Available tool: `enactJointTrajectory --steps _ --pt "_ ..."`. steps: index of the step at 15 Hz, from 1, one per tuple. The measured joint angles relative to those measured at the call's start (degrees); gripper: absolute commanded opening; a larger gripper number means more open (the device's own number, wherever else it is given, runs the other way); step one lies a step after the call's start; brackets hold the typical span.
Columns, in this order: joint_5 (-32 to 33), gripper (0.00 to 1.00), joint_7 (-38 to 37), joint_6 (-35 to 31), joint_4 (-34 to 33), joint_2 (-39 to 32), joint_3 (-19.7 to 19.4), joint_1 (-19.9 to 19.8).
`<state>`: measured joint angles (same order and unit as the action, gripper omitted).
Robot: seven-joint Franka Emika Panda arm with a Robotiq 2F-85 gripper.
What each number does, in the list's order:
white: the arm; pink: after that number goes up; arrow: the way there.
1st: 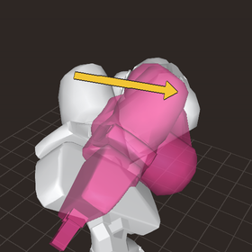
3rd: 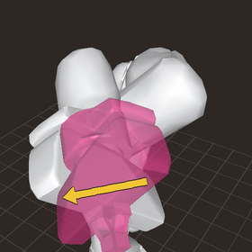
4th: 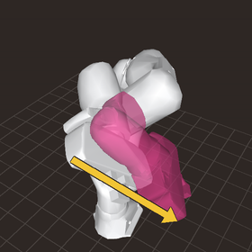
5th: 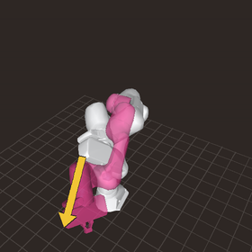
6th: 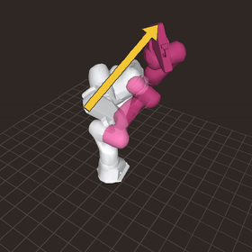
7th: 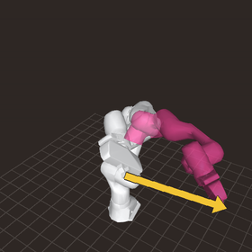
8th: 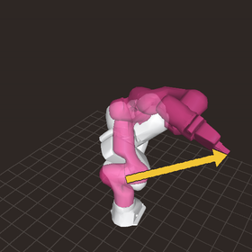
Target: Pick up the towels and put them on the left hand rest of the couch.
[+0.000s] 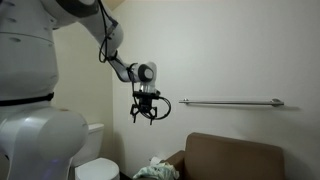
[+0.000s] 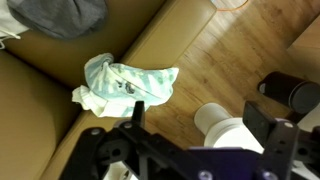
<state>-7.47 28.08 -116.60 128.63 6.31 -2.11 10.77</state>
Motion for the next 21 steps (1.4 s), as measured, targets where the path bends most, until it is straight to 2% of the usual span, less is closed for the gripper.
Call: enactJointTrajectory --steps 3,7,15,21 --pt "-3.9 1.0 3.4 -1.0 -3.6 -11.0 2.3 -0.2" --pt "-5.6 1.0 3.4 -1.0 -5.2 -21.6 4.0 -3.0" --pt "-5.6 1.0 3.1 -1.0 -7.6 -24.2 5.5 -4.9" --pt "-5.3 1.0 2.6 -0.3 -20.7 -38.3 6.8 -6.7"
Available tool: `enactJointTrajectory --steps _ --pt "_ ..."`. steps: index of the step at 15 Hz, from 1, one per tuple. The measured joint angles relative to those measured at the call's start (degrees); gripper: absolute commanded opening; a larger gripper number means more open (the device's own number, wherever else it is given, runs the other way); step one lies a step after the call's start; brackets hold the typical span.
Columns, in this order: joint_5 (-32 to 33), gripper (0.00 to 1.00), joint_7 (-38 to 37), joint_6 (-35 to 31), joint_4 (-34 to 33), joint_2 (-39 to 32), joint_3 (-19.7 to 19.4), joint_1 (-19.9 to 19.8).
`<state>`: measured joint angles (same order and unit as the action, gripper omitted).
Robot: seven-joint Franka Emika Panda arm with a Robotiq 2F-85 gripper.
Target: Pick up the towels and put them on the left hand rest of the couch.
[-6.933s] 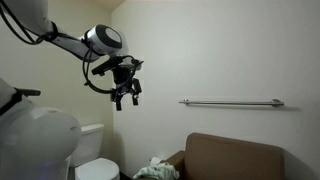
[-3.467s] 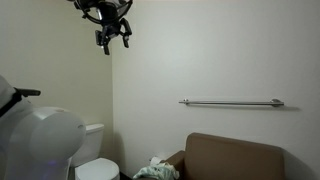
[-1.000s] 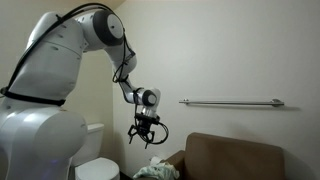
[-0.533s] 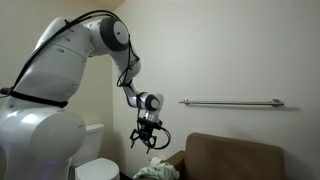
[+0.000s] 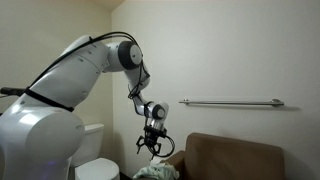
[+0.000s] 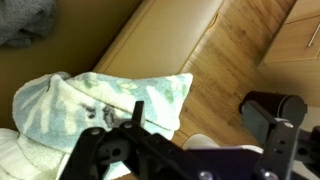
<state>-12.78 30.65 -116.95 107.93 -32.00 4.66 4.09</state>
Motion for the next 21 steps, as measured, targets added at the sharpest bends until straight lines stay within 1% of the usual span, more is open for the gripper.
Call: enactJointTrajectory --steps 2,5,9,12,16,17,18,19,21 --pt "0.6 1.0 -1.6 0.0 -4.7 -5.2 0.4 -0.1" --pt "2.1 1.0 -6.4 0.0 -10.4 -11.5 0.6 0.0" --pt "3.1 1.0 -15.3 1.5 -14.9 -15.7 0.2 0.0" --pt "3.4 1.0 -21.1 5.1 -17.6 -17.6 -0.1 0.1" --pt "3.4 1.0 -24.1 15.4 -22.7 -23.0 -0.1 0.2" --pt "3.4 0.75 -24.4 18.1 -24.3 -24.9 -0.1 0.3" --pt "3.4 0.74 -24.6 20.9 -26.1 -26.7 -0.1 0.3" --pt "3.4 0.69 -24.6 23.8 -28.2 -28.2 -0.2 0.3" --pt "3.5 0.55 -24.6 28.5 -32.2 -30.5 -0.4 0.2"
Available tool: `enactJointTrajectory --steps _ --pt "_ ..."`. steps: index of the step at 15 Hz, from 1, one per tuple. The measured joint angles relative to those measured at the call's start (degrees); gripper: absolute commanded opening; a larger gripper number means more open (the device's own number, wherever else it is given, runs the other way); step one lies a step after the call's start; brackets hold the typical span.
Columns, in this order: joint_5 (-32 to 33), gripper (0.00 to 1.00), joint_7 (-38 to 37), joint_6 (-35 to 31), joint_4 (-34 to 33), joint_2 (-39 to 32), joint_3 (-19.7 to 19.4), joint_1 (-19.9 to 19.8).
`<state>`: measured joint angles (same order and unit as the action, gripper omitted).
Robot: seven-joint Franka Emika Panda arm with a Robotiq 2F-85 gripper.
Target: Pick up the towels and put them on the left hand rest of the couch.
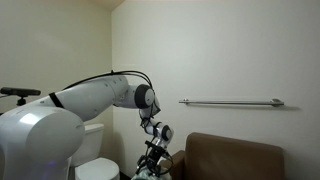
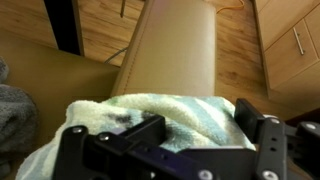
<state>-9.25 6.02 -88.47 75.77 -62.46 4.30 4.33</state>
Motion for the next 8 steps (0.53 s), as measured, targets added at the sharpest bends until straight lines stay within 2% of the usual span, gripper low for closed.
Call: enactJointTrajectory --steps 4,8 --pt "1.2 0.28 0.0 6.4 -5.9 -3.3 0.0 0.0" --pt "2.2 0.03 0.6 8.6 -8.9 -4.7 0.3 0.2"
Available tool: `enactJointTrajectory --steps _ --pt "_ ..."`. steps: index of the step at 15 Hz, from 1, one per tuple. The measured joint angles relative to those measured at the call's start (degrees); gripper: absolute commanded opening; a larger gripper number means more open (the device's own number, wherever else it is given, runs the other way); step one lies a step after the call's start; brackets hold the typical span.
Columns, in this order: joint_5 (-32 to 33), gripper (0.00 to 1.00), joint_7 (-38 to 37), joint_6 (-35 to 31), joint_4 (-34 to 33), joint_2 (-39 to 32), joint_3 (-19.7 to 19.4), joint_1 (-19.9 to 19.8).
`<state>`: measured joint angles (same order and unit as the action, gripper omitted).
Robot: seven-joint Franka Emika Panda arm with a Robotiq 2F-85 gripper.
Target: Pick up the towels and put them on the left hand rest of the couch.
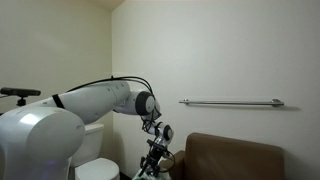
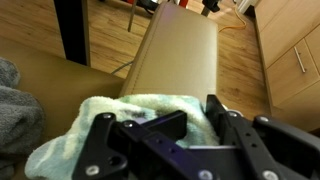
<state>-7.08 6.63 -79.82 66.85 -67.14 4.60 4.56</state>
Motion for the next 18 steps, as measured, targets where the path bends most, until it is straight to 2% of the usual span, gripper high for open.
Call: enactJointTrajectory --steps 2,9,13,18 --pt "0.4 0.0 0.2 0.0 -0.6 0.0 0.4 0.1" --pt "0.5 0.01 4.0 -1.9 -1.0 1.6 1.2 0.1" --pt "0.7 0.01 11.9 0.3 -3.5 1.8 2.0 -1.5" --pt "0.8 0.0 21.4 7.7 -6.1 6.0 2.0 -4.5"
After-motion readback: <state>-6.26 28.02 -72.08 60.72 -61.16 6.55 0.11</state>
